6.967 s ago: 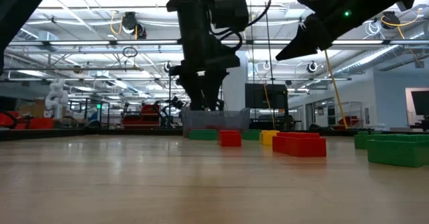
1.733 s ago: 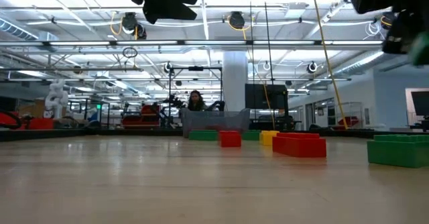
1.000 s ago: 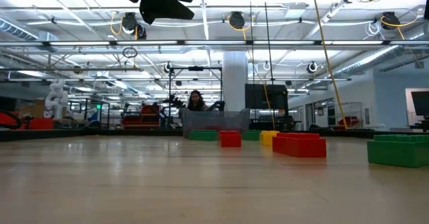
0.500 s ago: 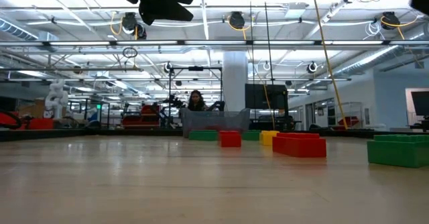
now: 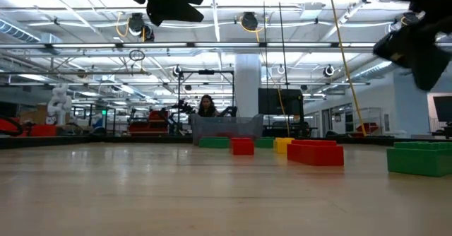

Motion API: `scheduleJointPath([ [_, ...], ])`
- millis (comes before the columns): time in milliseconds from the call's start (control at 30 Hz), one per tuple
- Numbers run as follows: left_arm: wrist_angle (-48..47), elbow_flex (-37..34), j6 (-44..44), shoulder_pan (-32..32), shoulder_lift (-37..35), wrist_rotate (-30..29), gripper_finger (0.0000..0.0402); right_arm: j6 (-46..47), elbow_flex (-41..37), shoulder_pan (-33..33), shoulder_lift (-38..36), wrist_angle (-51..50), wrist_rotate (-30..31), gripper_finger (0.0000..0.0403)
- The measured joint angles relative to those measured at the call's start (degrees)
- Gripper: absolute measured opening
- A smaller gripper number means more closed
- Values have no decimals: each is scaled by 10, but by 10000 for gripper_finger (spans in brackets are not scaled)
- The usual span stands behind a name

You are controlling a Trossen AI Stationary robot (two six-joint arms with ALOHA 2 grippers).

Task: Sort & place blocks by color
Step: Put the green game piece into the yellow bin

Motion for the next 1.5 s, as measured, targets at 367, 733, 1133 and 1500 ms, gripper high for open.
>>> scheduleJointPath([
  [367,5,0,29,-4,0,0,227,-154,0,-35,107,55,33,247],
  [733,15,0,42,-4,0,0,227,-157,0,-26,147,72,13,247],
  [1133,16,0,45,-3,0,0,227,-156,0,-26,175,68,80,238],
  [1500,17,0,45,-3,0,0,227,-180,0,-26,171,80,80,56],
])
